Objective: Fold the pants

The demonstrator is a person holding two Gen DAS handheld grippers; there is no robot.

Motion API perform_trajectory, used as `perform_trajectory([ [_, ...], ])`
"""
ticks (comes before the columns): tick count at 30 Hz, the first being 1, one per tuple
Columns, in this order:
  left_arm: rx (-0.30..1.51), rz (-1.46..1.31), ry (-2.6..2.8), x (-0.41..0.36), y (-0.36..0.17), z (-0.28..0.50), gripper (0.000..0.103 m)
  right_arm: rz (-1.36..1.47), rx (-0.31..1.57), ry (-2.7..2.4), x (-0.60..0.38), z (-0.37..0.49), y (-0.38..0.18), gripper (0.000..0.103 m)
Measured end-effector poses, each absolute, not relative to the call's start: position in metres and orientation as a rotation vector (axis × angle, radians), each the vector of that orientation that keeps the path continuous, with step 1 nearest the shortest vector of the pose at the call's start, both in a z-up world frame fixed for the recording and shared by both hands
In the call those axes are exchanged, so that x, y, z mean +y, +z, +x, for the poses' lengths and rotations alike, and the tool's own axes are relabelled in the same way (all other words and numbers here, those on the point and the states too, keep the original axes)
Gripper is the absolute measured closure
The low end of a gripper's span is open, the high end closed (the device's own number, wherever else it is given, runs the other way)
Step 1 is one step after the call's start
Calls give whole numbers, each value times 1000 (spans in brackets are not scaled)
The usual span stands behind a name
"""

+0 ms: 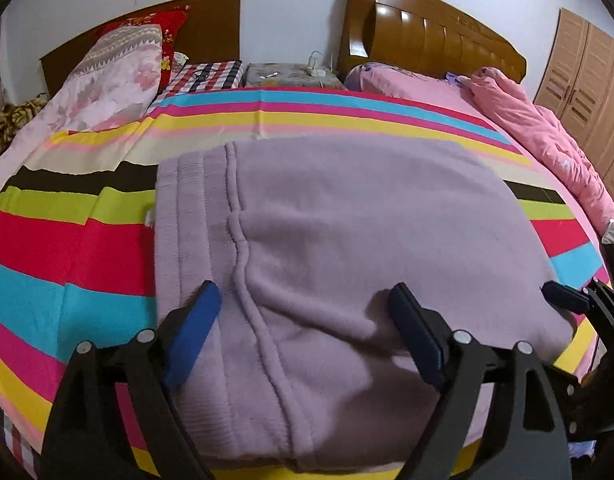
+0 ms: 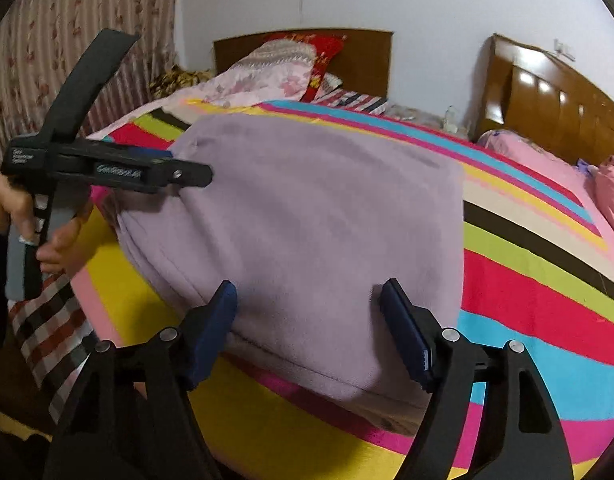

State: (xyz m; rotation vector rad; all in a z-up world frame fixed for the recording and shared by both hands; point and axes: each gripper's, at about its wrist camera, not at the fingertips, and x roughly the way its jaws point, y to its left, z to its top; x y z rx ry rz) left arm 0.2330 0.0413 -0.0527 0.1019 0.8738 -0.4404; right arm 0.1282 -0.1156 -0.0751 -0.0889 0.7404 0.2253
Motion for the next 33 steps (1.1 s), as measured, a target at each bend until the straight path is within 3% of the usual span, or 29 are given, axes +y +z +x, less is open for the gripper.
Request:
perform_trajectory([
  [4,848,153,-409,34,-58,229,11,-13,817,374,-135,133,-62,27],
  [10,838,140,-407,32,-56,239,11,167,739,389,-197,195,-22,26],
  [13,835,144,-403,31,-55,237,11,270,781,443,-208,245,-27,25],
  [16,839,146,-404,31,-55,238,11,353,921,453,-206,297,-57,18],
  [20,836,148,-402,29,-55,237,11,181,986,372,-201,330,-76,21],
  [22,834,150,-401,29,-56,238,11,249,980,342,-214,340,-73,23],
  [27,830,151,-403,30,-57,238,11,247,902,299,-216,329,-44,15],
  [31,827,157,-402,28,-58,237,11,133,1011,296,-204,340,-72,16],
  [33,825,158,-400,28,-58,237,11,183,956,300,-215,345,-72,16],
])
